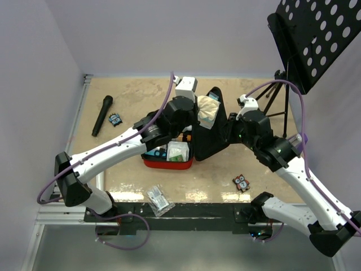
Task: Organize the medicine kit
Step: Place the medical item at the medicine box.
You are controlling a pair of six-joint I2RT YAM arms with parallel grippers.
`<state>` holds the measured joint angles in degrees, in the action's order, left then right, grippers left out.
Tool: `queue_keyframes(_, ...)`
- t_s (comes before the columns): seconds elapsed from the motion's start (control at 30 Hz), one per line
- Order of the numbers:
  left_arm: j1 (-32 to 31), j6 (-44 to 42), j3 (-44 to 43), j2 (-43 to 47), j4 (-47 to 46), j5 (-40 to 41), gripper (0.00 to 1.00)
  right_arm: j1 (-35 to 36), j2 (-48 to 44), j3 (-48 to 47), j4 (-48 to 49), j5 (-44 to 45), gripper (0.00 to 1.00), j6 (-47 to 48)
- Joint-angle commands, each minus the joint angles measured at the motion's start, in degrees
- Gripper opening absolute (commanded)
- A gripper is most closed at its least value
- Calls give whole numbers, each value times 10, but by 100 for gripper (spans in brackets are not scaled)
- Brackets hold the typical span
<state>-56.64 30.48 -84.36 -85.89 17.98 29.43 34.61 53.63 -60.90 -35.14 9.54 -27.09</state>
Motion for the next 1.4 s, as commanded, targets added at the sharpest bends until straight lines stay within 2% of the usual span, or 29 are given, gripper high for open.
queue_keyframes(0.0,1,-21,-56,-22,-6,-1,0,4,-8,-35,20,14,20,9)
queue_keyframes(0.1,1,-25,-56,-31,-24,-10,0,4,-4,-34,24,8,20,12)
queue_keyframes(0.23,-1,-36,-75,-56,-3,8,0,4,-1,-38,21,8,20,13)
queue_keyframes(0.43,-2,-131,-71,-58,-7,64,0,4,-2,-38,17,14,20,19)
queue_keyframes(0.53,-5,-204,-34,-42,-70,72,0,3,0,-34,20,13,20,18)
queue_keyframes(0.67,-7,-302,62,8,-235,62,0,4,3,-33,23,9,20,20)
queue_keyframes(0.87,-6,-499,213,79,-498,-11,0,4,7,-45,14,7,18,30)
queue_keyframes(1.0,-5,-567,273,110,-581,-84,0,4,10,-51,9,1,14,36)
queue_keyframes(1.1,-5,-639,320,125,-661,-176,0,4,15,-53,8,-7,12,42)
queue_keyframes(1.2,-5,-705,337,121,-681,-264,0,4,18,-55,7,-11,12,42)
queue_keyframes(1.37,7,-799,315,102,-645,-365,0,4,17,-59,-5,-12,11,44)
